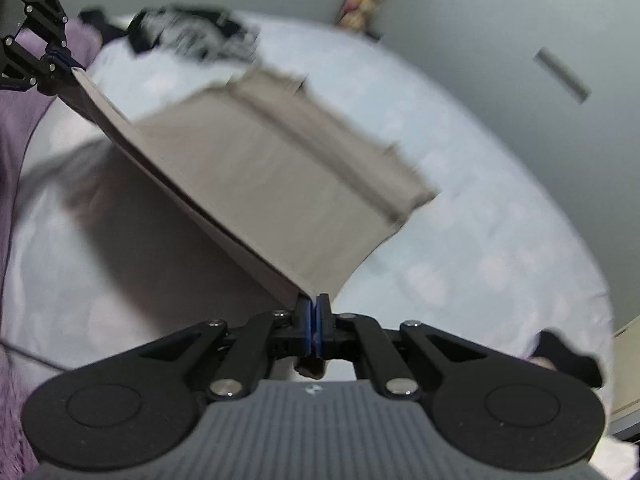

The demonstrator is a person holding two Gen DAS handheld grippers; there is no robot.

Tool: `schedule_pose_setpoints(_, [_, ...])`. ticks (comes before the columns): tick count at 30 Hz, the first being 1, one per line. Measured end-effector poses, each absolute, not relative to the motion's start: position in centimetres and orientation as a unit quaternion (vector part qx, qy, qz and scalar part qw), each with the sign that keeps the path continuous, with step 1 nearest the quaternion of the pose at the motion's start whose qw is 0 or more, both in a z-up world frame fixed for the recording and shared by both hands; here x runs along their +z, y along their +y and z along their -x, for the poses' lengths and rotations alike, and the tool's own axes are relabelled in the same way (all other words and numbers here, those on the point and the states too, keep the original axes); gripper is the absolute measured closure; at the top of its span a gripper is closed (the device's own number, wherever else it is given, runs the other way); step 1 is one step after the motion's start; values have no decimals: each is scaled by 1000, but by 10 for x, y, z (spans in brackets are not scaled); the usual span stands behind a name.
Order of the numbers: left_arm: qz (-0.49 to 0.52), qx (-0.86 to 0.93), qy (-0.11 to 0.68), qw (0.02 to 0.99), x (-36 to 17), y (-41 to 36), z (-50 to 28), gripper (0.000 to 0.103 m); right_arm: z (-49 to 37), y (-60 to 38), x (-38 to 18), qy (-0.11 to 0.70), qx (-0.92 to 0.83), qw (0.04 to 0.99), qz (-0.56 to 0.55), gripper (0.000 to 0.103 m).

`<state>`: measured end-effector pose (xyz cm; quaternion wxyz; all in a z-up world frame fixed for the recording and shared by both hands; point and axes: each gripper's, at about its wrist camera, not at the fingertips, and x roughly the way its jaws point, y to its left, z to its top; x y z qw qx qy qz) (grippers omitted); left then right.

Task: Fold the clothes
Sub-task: 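Lift the hem with both grippers and fold it over toward the collar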

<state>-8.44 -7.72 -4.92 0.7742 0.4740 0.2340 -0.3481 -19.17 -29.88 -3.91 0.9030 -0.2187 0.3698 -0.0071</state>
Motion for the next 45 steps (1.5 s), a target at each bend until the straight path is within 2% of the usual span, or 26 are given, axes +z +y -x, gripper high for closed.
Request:
schedule_pose_setpoints(11, [-469,-315,110,818,30,-75,118,101,209,-280,34,260,-64,929,255,101])
schedule_pose_setpoints(21, [-445,-345,114,818,67,-56,158,101,264,-259,64,215,-78,935,270,101])
schedule_pose_setpoints(29, [-461,-350,146,802,48,-63,157,101,269,-257,65,224,-70,936,262,101])
schedule_pose_setpoints(37, [-474,-329,180,797,6,-97,99,101,192,-286,36,263,-52,933,241,101])
schedule_pose_setpoints(45, [-458,-325,200,803,-5,-131,16,101,100,-322,11,290,-52,928,228,100])
